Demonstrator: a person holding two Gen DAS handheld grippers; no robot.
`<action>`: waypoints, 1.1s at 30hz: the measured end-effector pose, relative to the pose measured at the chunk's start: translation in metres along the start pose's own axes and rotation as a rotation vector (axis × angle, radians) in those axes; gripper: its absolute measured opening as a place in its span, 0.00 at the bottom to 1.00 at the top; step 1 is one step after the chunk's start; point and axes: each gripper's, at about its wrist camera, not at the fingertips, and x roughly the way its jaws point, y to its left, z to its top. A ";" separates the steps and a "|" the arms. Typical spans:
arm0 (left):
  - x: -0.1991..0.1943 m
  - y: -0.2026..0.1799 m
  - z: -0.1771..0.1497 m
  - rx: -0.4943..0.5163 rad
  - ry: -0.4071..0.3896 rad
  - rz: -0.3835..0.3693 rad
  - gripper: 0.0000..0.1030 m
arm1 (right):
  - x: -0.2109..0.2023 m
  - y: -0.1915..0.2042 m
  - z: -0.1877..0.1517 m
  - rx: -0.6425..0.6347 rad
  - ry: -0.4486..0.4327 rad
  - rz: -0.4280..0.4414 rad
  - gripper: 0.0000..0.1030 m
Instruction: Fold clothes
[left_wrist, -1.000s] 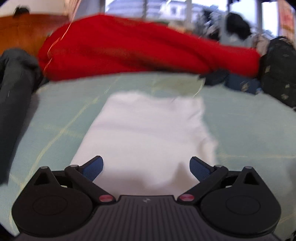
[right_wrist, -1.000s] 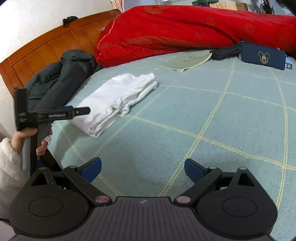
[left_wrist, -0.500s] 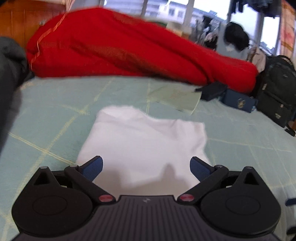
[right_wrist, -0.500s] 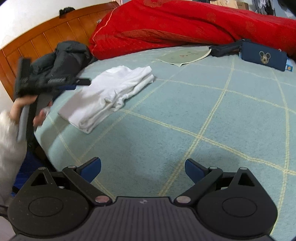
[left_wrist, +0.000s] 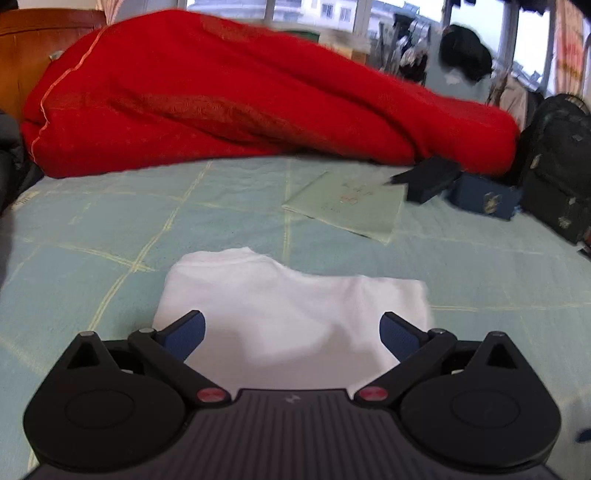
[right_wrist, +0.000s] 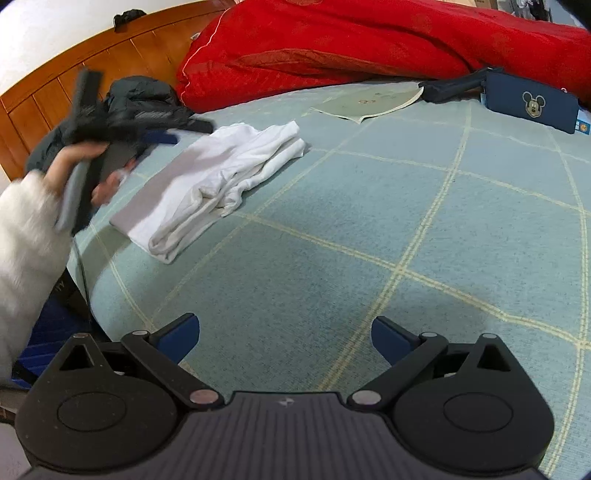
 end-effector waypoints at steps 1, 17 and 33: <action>0.016 0.005 0.002 -0.014 0.054 0.035 0.97 | 0.000 -0.001 0.000 -0.006 -0.001 -0.010 0.99; 0.043 -0.042 0.018 -0.048 0.134 -0.141 0.97 | 0.001 -0.019 -0.001 0.026 -0.026 0.027 1.00; -0.012 -0.105 -0.025 0.076 0.199 -0.231 0.98 | -0.004 -0.015 -0.006 0.036 -0.020 0.051 1.00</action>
